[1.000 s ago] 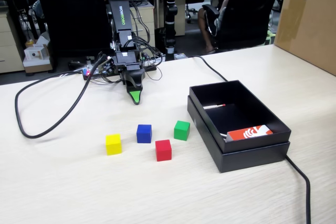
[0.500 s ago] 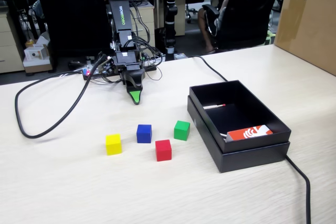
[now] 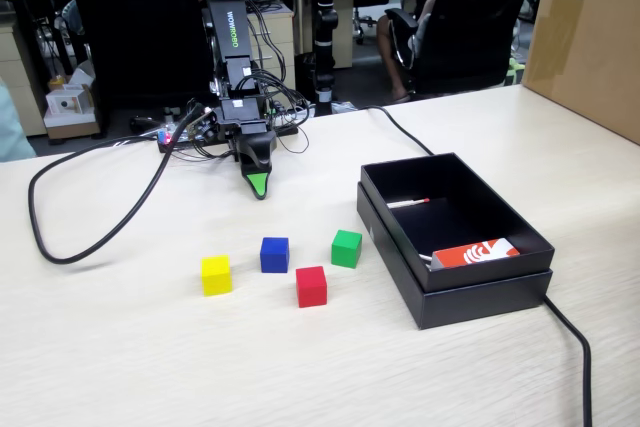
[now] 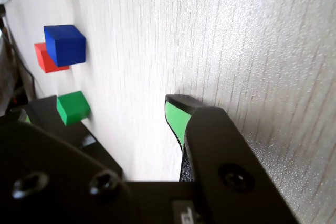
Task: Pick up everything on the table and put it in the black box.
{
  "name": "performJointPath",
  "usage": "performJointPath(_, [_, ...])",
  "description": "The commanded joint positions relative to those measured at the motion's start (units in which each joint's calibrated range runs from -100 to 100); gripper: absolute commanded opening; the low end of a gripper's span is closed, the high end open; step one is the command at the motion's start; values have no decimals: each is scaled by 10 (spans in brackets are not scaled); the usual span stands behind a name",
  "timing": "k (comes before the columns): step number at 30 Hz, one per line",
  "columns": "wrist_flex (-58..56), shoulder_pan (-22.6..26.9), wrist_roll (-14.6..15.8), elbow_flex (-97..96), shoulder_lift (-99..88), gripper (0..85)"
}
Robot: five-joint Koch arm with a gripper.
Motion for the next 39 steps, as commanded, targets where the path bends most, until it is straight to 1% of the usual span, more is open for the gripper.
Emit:
performJointPath(1, [-42, 0, 1, 3, -1, 500])
performJointPath(3, [-53, -4, 1, 20, -1, 500])
performJointPath(8, [-220, -11, 3, 159, 9, 495])
performJointPath(10, [-274, -13, 3, 227, 25, 469])
performJointPath(13, [-347, -19, 3, 341, 85, 468])
performJointPath(16, [-440, -26, 3, 487, 186, 468])
performJointPath(19, [-500, -31, 3, 591, 288, 468])
performJointPath(24, [-559, -55, 0, 828, 546, 468])
performJointPath(27, [-568, -67, -7, 928, 670, 468])
performJointPath(30, [-568, -73, -15, 987, 741, 444])
performJointPath(34, [-568, -84, -24, 1081, 856, 444])
performJointPath(39, [-568, -90, -33, 1122, 930, 444])
